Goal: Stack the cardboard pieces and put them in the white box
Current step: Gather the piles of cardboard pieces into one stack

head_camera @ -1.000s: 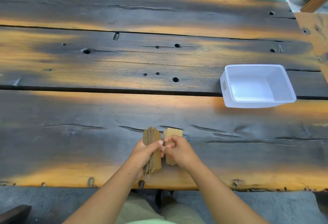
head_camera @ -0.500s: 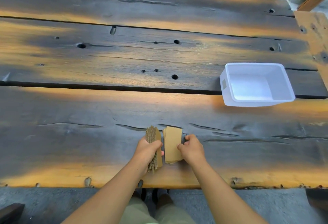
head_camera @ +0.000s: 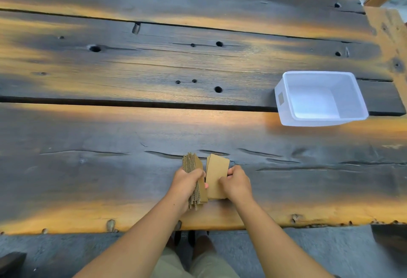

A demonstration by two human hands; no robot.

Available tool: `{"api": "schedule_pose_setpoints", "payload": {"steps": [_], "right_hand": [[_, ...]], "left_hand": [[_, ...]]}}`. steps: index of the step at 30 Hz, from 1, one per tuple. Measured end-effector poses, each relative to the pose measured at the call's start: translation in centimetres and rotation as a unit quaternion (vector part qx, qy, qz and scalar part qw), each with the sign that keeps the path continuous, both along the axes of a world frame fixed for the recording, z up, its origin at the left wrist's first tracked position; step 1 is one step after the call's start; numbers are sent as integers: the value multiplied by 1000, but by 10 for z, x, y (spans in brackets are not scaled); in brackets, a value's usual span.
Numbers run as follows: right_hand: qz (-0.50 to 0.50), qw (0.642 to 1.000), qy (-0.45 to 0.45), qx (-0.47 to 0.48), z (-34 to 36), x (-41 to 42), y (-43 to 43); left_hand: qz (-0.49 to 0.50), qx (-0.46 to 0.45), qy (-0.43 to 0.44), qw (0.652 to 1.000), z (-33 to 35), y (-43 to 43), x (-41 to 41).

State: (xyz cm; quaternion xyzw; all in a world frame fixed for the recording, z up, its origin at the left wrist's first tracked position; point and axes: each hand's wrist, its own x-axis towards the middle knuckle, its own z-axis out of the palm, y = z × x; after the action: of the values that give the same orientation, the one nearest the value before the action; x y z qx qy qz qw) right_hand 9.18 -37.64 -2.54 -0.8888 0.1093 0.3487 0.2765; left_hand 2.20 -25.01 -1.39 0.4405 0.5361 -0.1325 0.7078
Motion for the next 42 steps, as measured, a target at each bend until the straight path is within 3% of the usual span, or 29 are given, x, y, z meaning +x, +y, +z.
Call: {"api": "schedule_pose_setpoints", "payload": {"steps": [18,35,39,42], "right_hand": [[-56,996,8,65,10,2,-7],[-89,949,38,299,101,51,3],[-89,909,122,387,118,63,-1],[-47,902,156,399,120,56,7]], "left_hand": [[24,-36,-21,999,6,3,-3],[33,-19,-132,991,70,37,18],[28,-24,-157,987,80,35,22],[37,-45,-177,983,86,30,24]]}}
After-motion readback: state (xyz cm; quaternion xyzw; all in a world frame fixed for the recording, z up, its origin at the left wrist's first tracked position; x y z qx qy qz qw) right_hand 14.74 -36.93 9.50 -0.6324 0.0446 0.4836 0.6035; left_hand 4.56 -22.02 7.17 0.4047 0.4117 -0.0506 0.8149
